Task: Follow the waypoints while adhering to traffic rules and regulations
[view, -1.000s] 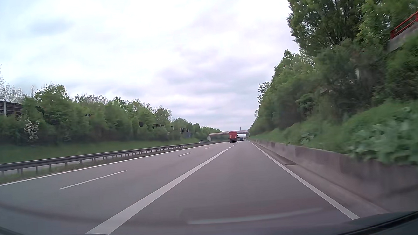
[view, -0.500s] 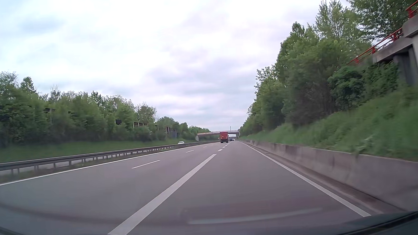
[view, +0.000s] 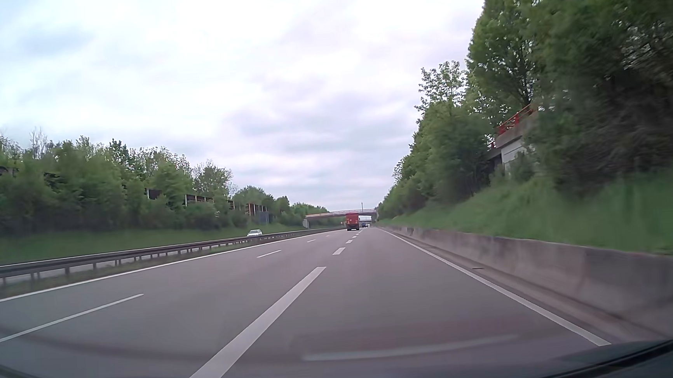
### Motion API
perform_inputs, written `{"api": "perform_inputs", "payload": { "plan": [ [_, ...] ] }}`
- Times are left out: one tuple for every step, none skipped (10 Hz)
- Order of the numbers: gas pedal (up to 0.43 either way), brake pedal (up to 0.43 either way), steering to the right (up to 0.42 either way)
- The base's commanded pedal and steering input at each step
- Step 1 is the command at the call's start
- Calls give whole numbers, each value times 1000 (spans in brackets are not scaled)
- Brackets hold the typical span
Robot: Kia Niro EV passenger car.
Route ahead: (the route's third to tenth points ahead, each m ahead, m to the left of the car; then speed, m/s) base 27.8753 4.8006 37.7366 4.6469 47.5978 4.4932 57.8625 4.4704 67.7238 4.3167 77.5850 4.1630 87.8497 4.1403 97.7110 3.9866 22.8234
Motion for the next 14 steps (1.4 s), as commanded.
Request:
{"api": "perform_inputs", "payload": {
  "plan": [
    [370, 0, 3],
    [370, 0, 3],
    [370, 0, 2],
    [370, 0, 2],
    [370, 0, 2],
    [370, 0, 2],
    [370, 0, 2],
    [370, 0, 1],
    [370, 0, 1],
    [370, 0, 1],
    [370, 0, 1],
    [370, 0, -1],
    [370, 0, -2],
    [370, 0, -3]
  ]
}}
